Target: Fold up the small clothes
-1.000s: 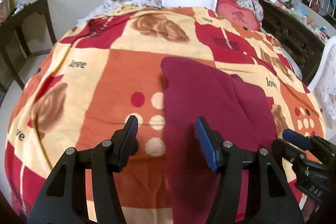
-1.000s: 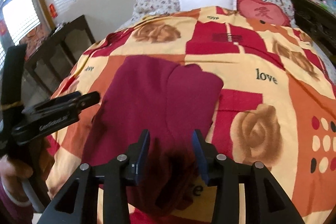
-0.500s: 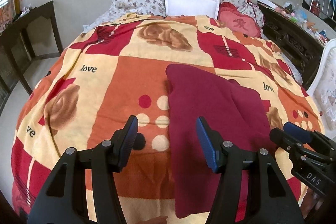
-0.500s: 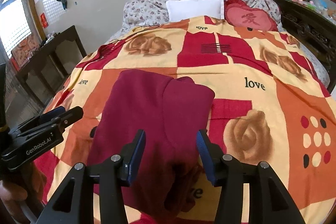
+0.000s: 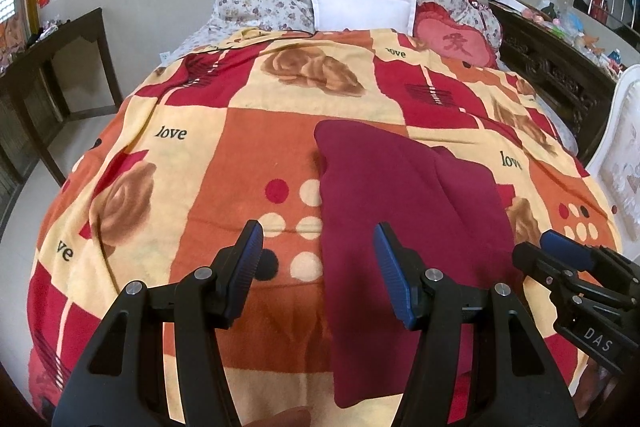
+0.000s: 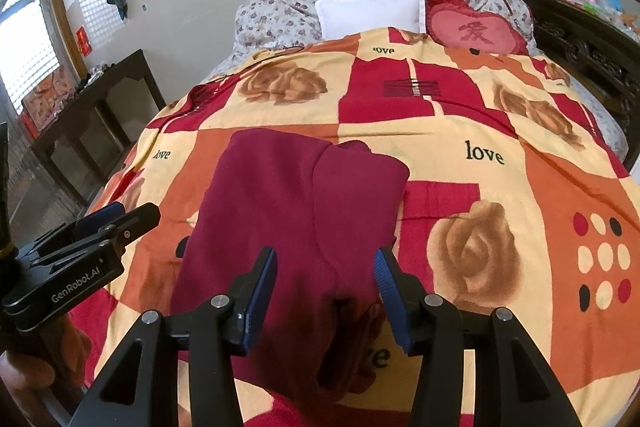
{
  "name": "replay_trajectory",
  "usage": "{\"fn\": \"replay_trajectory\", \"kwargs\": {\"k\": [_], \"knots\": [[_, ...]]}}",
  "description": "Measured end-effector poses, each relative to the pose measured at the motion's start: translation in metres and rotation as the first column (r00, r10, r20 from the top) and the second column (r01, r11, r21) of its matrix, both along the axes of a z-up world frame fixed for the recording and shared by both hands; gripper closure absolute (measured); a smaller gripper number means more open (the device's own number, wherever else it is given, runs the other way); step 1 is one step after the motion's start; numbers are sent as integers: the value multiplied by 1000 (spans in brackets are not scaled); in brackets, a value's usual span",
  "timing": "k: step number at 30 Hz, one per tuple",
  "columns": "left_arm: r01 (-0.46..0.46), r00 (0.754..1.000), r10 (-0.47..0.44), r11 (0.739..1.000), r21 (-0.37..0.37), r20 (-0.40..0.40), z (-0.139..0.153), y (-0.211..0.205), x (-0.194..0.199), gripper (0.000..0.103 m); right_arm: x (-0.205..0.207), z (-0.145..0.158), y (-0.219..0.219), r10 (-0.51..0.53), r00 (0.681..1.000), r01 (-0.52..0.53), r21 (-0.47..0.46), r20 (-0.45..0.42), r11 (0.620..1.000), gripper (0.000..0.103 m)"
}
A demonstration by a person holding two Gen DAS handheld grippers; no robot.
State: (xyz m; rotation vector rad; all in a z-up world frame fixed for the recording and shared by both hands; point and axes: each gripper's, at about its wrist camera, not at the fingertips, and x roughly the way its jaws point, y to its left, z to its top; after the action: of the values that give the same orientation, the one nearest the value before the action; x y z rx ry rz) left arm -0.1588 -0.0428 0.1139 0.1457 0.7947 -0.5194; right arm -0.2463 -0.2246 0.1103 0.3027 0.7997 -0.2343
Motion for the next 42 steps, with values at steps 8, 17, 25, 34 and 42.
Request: {"fn": "replay_trajectory", "kwargs": {"k": [8, 17, 25, 34, 42], "knots": [[-1, 1000, 1, 1000, 2, -1, -1, 1, 0, 46, 2, -3, 1, 3, 1000, -3, 2, -8, 1000, 54], [-2, 1000, 2, 1000, 10, -8, -5, 1, 3, 46, 3, -5, 0, 3, 1000, -3, 7, -13, 1000, 54], [1, 1000, -1, 1000, 14, -12, -5, -1, 3, 46, 5, -7, 0, 7, 1000, -7, 9, -21, 1000, 54], [1, 1000, 0, 1000, 21, -16, -7, -3, 4, 46, 8, -12, 0, 18, 999, -17, 16, -34, 1000, 54], [-8, 1000, 9, 1000, 20, -24, -14, -3, 7, 46, 10, -15, 1, 21, 999, -20, 20, -43, 1000, 54]]}}
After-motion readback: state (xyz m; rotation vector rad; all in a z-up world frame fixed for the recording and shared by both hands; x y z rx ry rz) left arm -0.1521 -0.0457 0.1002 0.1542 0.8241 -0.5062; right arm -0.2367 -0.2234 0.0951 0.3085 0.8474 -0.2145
